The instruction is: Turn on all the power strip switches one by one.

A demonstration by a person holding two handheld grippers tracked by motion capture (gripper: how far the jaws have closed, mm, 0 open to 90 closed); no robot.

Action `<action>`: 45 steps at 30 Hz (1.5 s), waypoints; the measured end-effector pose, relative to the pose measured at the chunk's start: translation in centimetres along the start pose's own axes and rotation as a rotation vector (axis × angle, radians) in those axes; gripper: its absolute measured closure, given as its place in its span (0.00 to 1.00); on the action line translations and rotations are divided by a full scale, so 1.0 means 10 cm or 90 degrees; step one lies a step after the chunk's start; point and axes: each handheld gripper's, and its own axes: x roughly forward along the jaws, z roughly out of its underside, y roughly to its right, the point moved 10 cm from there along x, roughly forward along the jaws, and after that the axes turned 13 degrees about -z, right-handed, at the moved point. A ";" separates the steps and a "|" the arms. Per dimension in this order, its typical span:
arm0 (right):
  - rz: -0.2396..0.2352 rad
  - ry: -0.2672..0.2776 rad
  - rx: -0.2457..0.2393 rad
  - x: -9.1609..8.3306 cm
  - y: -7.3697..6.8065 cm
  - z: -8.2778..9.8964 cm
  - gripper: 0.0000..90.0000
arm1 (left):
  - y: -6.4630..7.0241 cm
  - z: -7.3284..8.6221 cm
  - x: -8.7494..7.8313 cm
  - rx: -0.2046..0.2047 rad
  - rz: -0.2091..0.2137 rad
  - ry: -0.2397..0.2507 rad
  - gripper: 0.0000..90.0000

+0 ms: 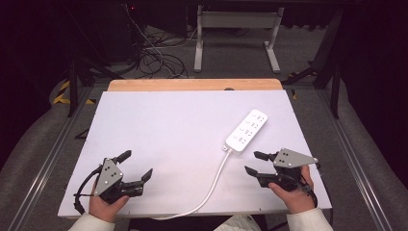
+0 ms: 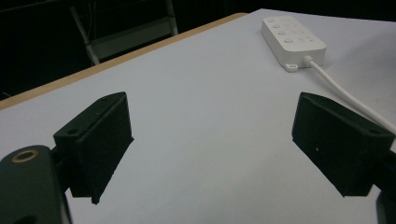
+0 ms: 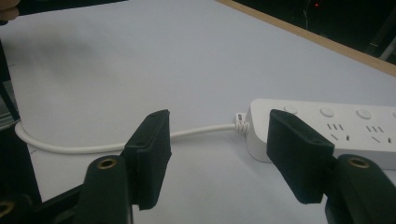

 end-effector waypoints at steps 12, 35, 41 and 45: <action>-0.010 -0.005 -0.005 0.04 0.06 -0.19 0.44 | -0.01 0.00 0.00 -0.006 0.000 0.001 0.14; -0.019 -0.087 0.031 0.20 0.24 -0.44 1.00 | -0.02 0.00 0.00 0.001 -0.006 0.001 0.14; 0.001 -0.139 0.042 0.32 0.35 -0.45 1.00 | -0.02 0.00 0.01 0.002 -0.007 0.000 0.14; 0.001 -0.163 0.056 0.40 0.41 -0.44 1.00 | -0.02 0.00 0.01 0.003 -0.009 0.000 0.14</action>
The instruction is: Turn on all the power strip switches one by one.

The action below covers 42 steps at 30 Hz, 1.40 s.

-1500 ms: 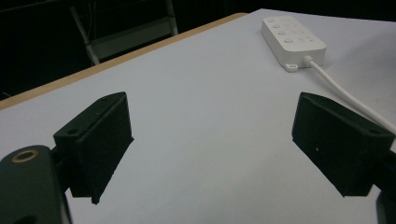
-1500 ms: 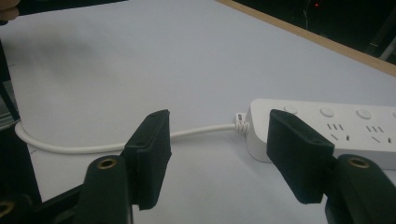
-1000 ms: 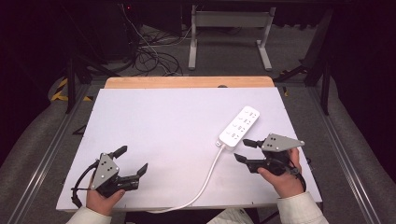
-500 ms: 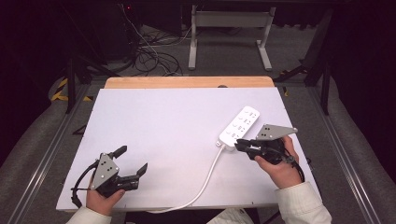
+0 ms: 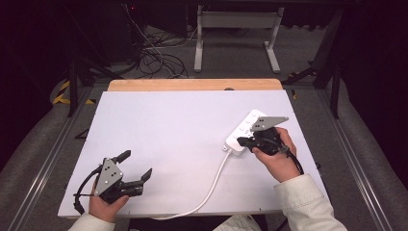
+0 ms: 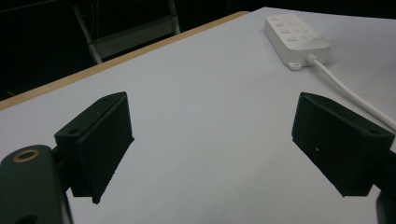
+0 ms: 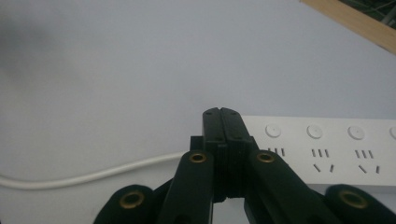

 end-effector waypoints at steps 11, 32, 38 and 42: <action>0.030 -0.040 0.046 0.25 0.29 -0.03 1.00 | 0.01 0.01 0.00 0.004 0.000 -0.006 0.14; 0.069 -0.067 0.083 0.55 0.64 0.06 1.00 | -0.01 0.02 0.01 0.014 -0.003 -0.007 0.14; 0.075 -0.072 0.088 0.60 0.69 0.10 1.00 | 0.00 0.02 0.02 0.008 -0.002 -0.009 0.14; 0.079 -0.073 0.089 0.65 0.72 0.13 1.00 | 0.00 0.03 0.02 0.008 -0.001 -0.010 0.14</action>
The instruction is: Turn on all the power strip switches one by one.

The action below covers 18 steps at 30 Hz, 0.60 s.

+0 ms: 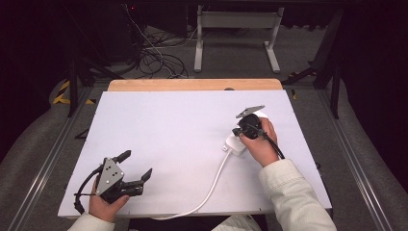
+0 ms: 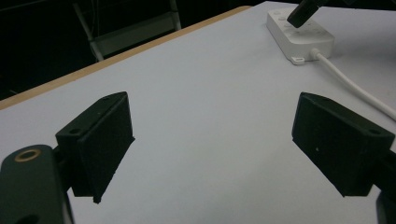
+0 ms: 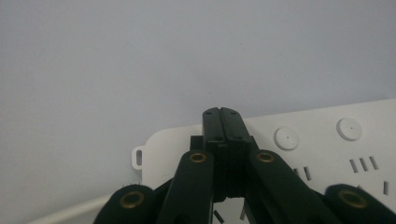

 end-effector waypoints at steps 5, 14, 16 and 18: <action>0.001 -0.006 0.004 0.05 0.03 0.03 1.00 | 0.00 0.00 0.00 0.000 -0.001 -0.001 0.14; 0.000 -0.005 0.004 0.06 0.03 0.04 1.00 | 0.00 0.00 0.00 0.000 -0.002 -0.001 0.14; 0.001 -0.003 0.003 0.06 0.03 0.04 1.00 | 0.00 0.00 0.00 0.000 -0.002 -0.001 0.14; 0.003 0.000 0.004 0.07 0.03 0.04 1.00 | 0.00 0.00 0.00 0.001 -0.001 -0.001 0.14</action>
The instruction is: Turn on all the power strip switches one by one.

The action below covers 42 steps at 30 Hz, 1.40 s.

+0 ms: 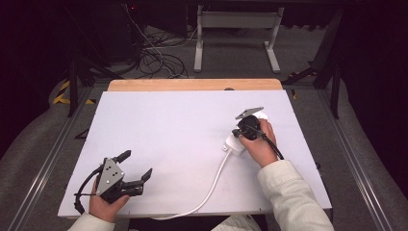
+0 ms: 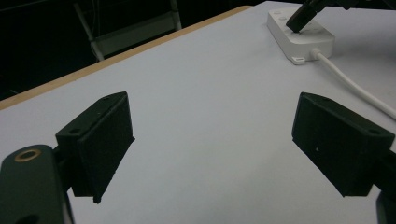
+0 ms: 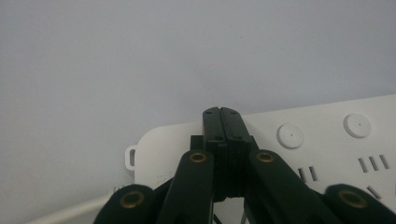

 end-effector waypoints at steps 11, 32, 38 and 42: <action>0.008 0.005 0.005 0.01 0.00 0.02 1.00 | 0.01 0.00 0.00 0.003 -0.001 0.001 0.14; 0.008 0.019 0.037 0.02 0.00 0.04 1.00 | 0.02 -0.01 -0.01 0.003 0.000 0.001 0.15; 0.017 0.079 -0.005 -0.16 -0.05 -0.16 1.00 | 0.00 -0.01 0.00 0.008 -0.003 0.002 0.15; 0.013 0.091 -0.011 -0.25 -0.07 -0.25 1.00 | 0.01 -0.01 0.00 0.004 -0.001 0.002 0.15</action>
